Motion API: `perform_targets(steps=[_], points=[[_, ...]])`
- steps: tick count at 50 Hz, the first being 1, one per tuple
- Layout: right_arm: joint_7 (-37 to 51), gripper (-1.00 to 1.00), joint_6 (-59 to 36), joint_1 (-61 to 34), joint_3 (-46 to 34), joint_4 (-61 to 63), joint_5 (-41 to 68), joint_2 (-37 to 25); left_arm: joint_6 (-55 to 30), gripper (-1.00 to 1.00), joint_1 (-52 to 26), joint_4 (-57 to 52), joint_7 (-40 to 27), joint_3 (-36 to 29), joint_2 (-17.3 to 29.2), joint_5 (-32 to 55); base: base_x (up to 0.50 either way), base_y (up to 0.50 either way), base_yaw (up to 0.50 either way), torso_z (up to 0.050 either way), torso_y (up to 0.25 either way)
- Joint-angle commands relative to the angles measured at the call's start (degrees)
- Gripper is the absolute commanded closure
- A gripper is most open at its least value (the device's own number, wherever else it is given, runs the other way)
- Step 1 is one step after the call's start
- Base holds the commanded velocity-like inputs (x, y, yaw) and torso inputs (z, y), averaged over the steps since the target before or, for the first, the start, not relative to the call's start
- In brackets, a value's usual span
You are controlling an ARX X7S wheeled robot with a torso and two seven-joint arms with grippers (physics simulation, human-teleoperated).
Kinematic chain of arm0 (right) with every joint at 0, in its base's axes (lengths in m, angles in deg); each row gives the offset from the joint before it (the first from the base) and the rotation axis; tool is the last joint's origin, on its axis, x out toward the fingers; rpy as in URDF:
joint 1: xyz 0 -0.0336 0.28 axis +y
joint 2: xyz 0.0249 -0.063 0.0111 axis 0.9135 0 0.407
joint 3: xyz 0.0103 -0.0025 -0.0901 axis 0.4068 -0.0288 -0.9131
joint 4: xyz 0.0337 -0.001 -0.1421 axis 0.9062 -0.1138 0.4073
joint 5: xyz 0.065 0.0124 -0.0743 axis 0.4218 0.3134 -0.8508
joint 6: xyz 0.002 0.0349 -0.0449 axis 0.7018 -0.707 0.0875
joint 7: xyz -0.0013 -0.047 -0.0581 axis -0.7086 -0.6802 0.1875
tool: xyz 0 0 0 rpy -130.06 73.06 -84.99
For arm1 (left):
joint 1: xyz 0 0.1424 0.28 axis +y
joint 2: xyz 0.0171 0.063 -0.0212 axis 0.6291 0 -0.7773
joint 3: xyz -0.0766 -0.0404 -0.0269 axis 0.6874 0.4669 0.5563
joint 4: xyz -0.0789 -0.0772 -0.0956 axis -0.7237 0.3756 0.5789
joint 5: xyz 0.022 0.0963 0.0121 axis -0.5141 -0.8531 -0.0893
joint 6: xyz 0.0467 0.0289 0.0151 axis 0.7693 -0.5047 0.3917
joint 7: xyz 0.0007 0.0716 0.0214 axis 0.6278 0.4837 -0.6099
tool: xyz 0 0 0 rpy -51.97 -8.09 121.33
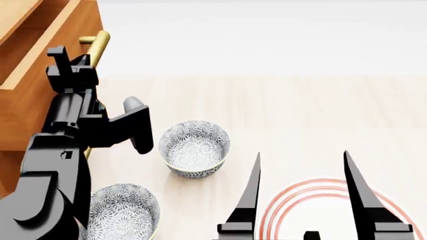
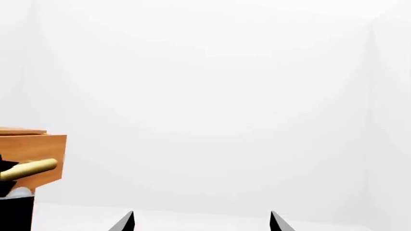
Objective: Open the top drawer of the cabinet.
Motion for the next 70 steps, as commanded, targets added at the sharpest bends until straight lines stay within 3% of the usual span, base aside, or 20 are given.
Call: perform_targets(steps=[1, 21, 44, 45, 65, 70], points=[[-2.1, -1.0, 0.3, 0.3, 1.2, 0.1, 0.1, 1.1, 1.3, 1.0, 1.4, 0.7, 0.2, 1.8, -4.9, -2.0, 0.0, 0.0, 0.0, 0.0, 0.01], [-1.6, -1.0, -0.4, 0.0, 0.7, 1.0, 0.3, 0.8, -0.5, 1.0, 0.1, -1.1, 2.3, -0.1, -7.6, -3.3, 0.0, 0.0, 0.0, -0.001, 0.002], [-1.1, -1.0, -0.8, -0.1, 0.6, 1.8, 0.8, 0.4, -0.2, 1.0, 0.2, -2.4, 1.1, 0.4, -7.6, -3.0, 0.0, 0.0, 0.0, 0.0, 0.003], [-1.1, -1.0, -0.8, -0.2, 0.6, 1.8, 0.8, 0.3, -0.4, -1.0, 0.2, -2.7, 1.5, 0.1, -7.5, -3.3, 0.0, 0.0, 0.0, 0.0, 0.0], [-0.6, -1.0, -0.8, -0.2, 0.4, 2.4, 0.9, 0.0, -2.6, -1.0, -0.9, -9.7, 3.8, -0.2, -6.0, -4.9, 0.0, 0.0, 0.0, 0.0, 0.0], [-0.5, -1.0, -1.0, -0.4, 0.5, 2.7, 1.1, -0.2, -3.6, -1.0, -1.5, -15.7, 5.2, 2.5, -5.3, -4.1, 0.0, 0.0, 0.0, 0.0, 0.0]])
